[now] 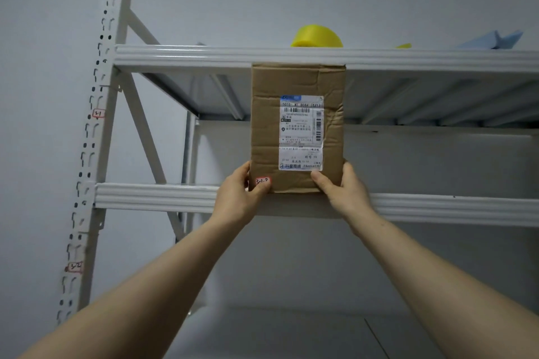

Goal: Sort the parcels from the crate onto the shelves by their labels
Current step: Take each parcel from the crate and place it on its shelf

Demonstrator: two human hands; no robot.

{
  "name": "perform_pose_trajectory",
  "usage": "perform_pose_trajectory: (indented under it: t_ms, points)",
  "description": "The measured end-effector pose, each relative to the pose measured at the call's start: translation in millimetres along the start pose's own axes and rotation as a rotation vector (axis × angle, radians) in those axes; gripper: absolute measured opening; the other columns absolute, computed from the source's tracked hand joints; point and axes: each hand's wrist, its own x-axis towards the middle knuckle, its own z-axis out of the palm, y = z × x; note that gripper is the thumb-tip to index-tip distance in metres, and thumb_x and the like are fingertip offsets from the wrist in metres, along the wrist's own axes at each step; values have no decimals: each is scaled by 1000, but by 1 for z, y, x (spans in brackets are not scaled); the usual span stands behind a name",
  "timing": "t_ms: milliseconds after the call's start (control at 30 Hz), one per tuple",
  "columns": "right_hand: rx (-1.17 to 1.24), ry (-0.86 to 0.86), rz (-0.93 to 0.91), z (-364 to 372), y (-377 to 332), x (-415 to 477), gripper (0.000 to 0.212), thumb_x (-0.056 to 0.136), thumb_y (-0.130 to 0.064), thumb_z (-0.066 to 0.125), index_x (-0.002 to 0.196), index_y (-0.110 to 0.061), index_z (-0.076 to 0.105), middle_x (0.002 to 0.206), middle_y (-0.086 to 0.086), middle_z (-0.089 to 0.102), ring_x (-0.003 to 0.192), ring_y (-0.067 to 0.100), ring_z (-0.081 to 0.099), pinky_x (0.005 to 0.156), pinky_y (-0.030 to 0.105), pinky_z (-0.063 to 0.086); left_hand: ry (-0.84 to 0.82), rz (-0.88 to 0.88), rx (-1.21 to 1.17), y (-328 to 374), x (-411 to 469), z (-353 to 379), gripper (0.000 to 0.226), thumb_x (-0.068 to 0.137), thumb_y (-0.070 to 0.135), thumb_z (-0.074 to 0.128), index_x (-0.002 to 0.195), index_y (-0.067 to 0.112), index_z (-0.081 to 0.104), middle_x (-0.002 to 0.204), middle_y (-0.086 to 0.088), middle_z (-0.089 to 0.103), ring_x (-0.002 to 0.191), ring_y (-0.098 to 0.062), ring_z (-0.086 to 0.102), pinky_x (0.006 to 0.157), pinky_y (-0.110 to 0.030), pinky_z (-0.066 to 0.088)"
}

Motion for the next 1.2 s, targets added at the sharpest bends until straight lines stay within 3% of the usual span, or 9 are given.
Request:
perform_pose_trajectory:
  t_ms: [100, 233, 300, 400, 533, 700, 867, 1033, 1200]
  points:
    - [-98, -30, 45, 4, -1, 11, 52, 86, -45, 62, 125, -15, 46, 125, 3, 59, 113, 25, 56, 91, 32, 44, -26, -4, 32, -4, 12, -2, 27, 84, 24, 62, 111, 22, 63, 100, -5, 70, 96, -24, 64, 90, -47, 50]
    - [-218, -30, 74, 8, -2, 24, 63, 81, -55, 61, 129, -17, 45, 130, 7, 55, 118, 29, 53, 98, 44, 44, -116, -28, -12, -8, 20, -8, 40, 74, 14, 63, 114, 22, 64, 102, 1, 71, 98, -17, 65, 93, -41, 51]
    - [-241, -37, 84, 8, -3, 28, 63, 81, -52, 64, 129, -16, 46, 131, 7, 56, 118, 28, 53, 98, 43, 45, -155, -49, -11, -12, 24, -10, 45, 66, 24, 60, 111, 25, 65, 102, 3, 71, 99, -17, 65, 94, -40, 51]
    - [-294, -32, 101, 8, 0, 32, 61, 81, -50, 66, 126, -14, 48, 128, 5, 59, 116, 27, 55, 96, 43, 46, -169, -26, 127, -21, 34, -9, 43, 71, 42, 58, 112, 29, 63, 103, 6, 70, 102, -19, 63, 96, -46, 47]
    - [-358, -27, 105, 7, 4, 37, 59, 81, -50, 66, 124, -14, 49, 127, 6, 60, 116, 29, 55, 96, 45, 45, -129, -32, 477, -25, 44, -4, 29, 92, 38, 51, 117, 23, 56, 100, 6, 65, 103, -21, 57, 110, -51, 25]
    - [-427, -22, 124, 4, 13, 43, 58, 84, -53, 61, 122, -10, 52, 125, 9, 61, 116, 31, 55, 100, 46, 41, -173, -57, 600, -19, 52, 8, 29, 96, 41, 45, 116, 22, 55, 115, 6, 64, 117, -19, 54, 114, -50, 1]
    - [-584, 8, 129, -4, 16, 45, 55, 87, -59, 52, 119, -14, 51, 125, 5, 60, 120, 28, 52, 108, 48, 30, -186, -51, 651, -14, 56, 21, 20, 98, 37, 44, 90, 19, 49, 111, -1, 63, 114, -25, 53, 116, -50, 3]
    - [-592, -11, 129, -10, 21, 51, 54, 88, -57, 51, 119, -14, 51, 124, 5, 60, 119, 28, 53, 108, 47, 31, -194, -49, 658, -15, 62, 31, 32, 96, 36, 47, 69, 21, 41, 89, -1, 57, 104, -27, 55, 115, -48, 9]
    - [-586, -30, 131, -12, 24, 54, 52, 88, -56, 51, 119, -14, 51, 124, 4, 60, 120, 28, 52, 105, 44, 33, -181, -60, 650, -18, 67, 34, 37, 95, 36, 51, 63, 19, 41, 71, 3, 51, 83, -24, 47, 113, -47, 17]
